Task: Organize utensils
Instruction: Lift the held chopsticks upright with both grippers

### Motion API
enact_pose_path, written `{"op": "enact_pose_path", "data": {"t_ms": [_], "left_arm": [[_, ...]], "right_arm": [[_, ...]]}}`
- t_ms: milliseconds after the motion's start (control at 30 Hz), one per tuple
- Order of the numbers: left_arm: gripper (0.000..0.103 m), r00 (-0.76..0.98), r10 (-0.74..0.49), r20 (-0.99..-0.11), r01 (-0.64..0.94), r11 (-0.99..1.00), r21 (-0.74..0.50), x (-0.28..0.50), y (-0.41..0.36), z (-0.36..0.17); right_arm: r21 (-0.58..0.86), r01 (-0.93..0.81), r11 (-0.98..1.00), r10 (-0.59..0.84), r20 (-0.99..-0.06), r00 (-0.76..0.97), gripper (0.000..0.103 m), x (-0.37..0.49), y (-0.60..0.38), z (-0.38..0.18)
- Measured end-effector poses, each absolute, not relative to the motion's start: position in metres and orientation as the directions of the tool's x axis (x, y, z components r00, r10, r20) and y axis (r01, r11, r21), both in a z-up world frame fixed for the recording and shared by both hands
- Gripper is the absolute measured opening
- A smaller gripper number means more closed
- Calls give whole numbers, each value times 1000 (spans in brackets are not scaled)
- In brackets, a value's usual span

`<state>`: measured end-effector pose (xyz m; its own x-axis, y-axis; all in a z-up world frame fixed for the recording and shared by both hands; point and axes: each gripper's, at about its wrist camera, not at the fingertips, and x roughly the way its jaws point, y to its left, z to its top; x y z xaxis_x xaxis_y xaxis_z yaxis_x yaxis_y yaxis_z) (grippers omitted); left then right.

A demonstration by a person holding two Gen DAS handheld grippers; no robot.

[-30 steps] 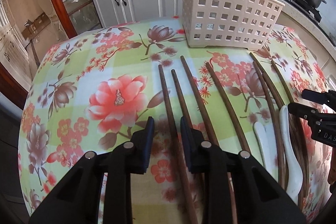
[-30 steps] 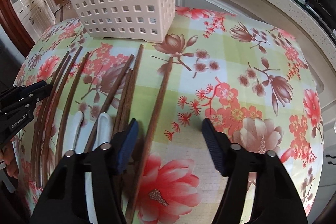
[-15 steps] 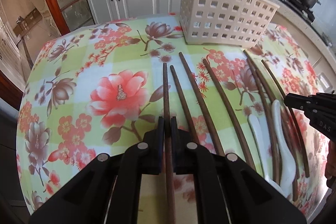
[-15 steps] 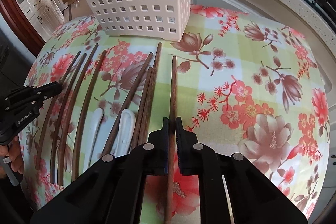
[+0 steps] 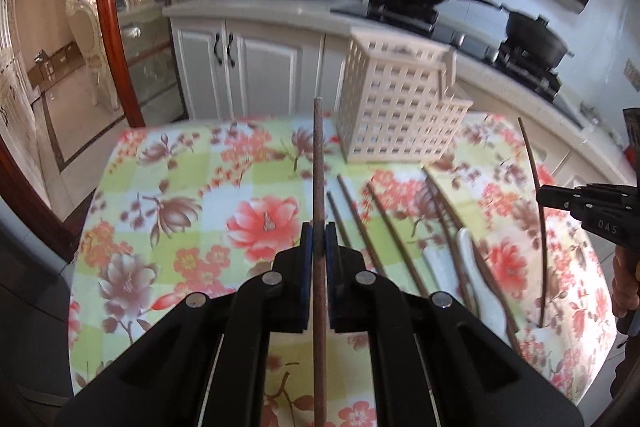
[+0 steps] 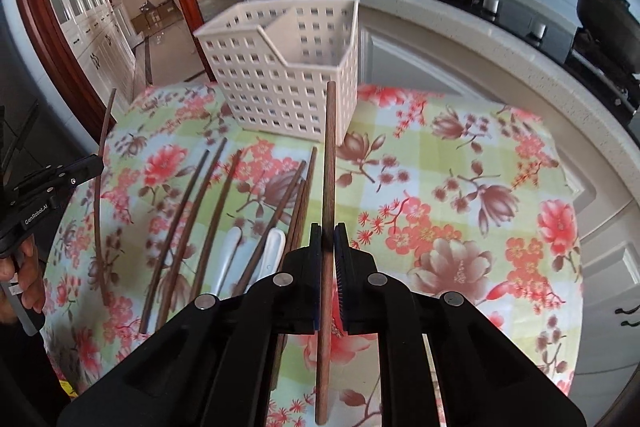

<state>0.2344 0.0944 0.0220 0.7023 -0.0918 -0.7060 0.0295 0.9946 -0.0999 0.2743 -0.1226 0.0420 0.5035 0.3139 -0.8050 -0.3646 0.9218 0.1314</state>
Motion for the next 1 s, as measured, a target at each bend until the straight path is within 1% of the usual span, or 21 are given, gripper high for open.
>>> {"op": "enact_pose_path", "data": {"t_ms": [267,400,633,767,900,933,1000], "left_arm": [[6,740,-80,-668,24,995,-92,216,96,43],[6,736,-81,-672,26,995,-91,213,95,42],[6,725,-99,-681,49,995,-92,212,87,35],[6,717,-103,-689,51,994,-95,213,87,31],[6,707,-98,-700,40,994,-99,218,91,25],[6,705,-98,-702,38,994,-101,219,91,24],[6,702,-100,-706,39,994,-101,221,90,21]], "right_arm": [[100,-376,921,310,-772,555,12,257,-126,60],[104,-359,928,289,-809,511,13,262,-124,42],[66,-296,953,185,-900,394,13,305,-127,-20],[53,-259,965,151,-914,376,13,320,-137,-37],[39,-265,963,141,-915,378,13,325,-142,-39],[37,-266,963,140,-915,379,14,325,-142,-39],[26,-270,963,134,-911,391,22,326,-144,-39]]}}
